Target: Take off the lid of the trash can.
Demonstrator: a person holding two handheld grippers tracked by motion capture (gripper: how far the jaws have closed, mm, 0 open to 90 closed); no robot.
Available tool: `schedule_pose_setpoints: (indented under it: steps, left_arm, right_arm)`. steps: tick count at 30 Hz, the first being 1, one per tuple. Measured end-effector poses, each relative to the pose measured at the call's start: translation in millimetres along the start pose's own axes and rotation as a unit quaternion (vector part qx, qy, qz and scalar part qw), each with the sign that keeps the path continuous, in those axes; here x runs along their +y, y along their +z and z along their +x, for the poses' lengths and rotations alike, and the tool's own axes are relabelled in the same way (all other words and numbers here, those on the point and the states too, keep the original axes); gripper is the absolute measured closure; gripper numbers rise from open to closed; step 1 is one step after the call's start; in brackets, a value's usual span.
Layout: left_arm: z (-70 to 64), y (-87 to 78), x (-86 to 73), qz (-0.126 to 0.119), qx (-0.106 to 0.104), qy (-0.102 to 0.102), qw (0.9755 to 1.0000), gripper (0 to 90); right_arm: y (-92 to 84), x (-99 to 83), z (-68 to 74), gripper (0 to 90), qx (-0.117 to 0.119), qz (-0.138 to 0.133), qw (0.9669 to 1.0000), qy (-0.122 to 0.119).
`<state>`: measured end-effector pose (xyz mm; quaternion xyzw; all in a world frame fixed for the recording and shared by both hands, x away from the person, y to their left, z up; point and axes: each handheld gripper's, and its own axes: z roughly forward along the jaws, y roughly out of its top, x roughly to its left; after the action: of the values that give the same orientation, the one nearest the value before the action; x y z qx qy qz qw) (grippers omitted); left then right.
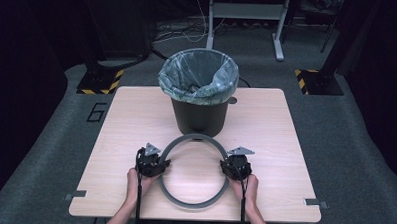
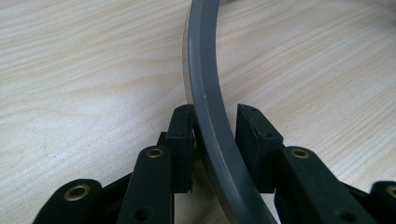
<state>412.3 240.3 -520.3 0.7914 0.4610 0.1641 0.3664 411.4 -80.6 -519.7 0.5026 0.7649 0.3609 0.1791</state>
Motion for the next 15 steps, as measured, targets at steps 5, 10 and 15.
schedule_pose_setpoints:
  steps: [5,10,15]
  left_arm:
    - [0.8,-2.3,-4.5,-0.009,0.001,-0.007,0.9999,65.8]
    - [2.6,-3.7,-6.7,-0.013,0.002,-0.014,0.9998,60.9]
    - [3.7,-3.3,-6.7,-0.008,0.01,-0.016,0.9998,38.0]
  right_arm:
    - [-1.8,-3.8,2.7,67.6,-0.004,-0.006,1.0,-0.004]
    - [-2.8,-6.1,5.7,58.7,-0.01,-0.007,0.9998,-0.016]
    - [-1.0,-6.5,7.8,32.6,-0.011,-0.003,0.9997,-0.023]
